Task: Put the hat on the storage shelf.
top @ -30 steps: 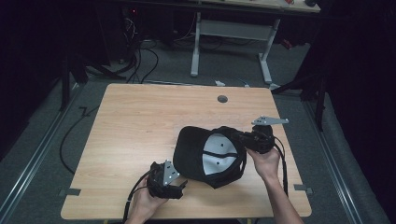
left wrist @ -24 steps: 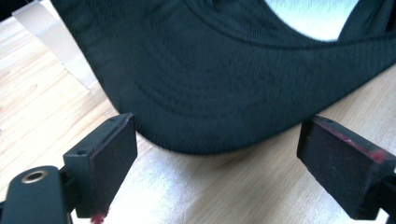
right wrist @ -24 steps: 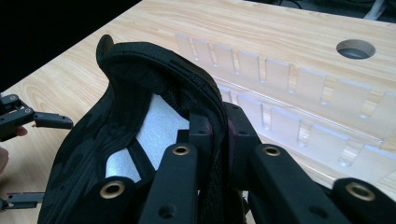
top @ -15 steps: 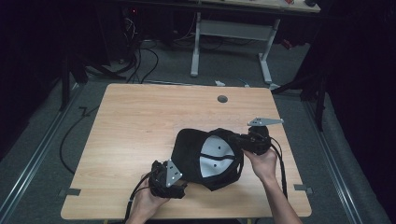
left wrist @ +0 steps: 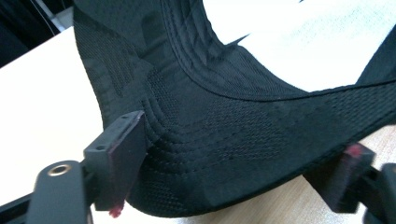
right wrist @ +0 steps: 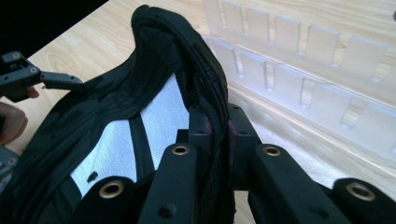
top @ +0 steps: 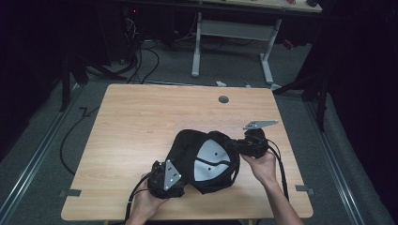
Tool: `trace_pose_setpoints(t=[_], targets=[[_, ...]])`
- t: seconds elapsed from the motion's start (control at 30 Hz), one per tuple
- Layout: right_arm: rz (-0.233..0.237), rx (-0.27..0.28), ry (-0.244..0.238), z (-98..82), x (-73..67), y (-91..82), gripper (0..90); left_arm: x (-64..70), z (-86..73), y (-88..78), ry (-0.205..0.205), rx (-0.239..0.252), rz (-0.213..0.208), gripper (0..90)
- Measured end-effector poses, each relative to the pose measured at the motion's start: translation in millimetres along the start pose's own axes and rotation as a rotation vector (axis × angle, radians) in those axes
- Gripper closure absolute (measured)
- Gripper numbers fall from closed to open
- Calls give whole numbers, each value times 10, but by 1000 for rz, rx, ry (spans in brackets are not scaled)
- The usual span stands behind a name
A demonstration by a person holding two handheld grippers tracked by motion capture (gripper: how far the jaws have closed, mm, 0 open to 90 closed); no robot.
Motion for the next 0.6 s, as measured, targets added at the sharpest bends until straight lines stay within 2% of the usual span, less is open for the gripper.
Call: trace_pose_setpoints(t=[0.07,0.17,0.23,0.33,0.43,0.6], targets=[[11,-7,-3,-9,-16,-1,834,-28,-1,-9,15,-6,14,245],[57,-19,-18,-20,-100,-11,833,-54,0,-12,42,-5,30,303],[43,-28,-46,-29,-140,-4,832,-58,17,-23,51,2,31,350],[51,-29,-42,-39,-138,3,830,-80,66,-47,66,15,42,414],[65,-19,-40,-66,-124,17,825,-97,121,-81,74,25,40,485],[76,-6,-27,-120,-97,12,813,-105,233,-142,60,28,16,603]])
Point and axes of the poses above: each handheld gripper's, and its own axes: y roughly forward along the jaws, z roughly out of its top, x roughly to its right, the point moved 7 cm from there along y, roughly forward along the jaws, and after that the axes turned 3 degrees about x, right-handed, at the moved point
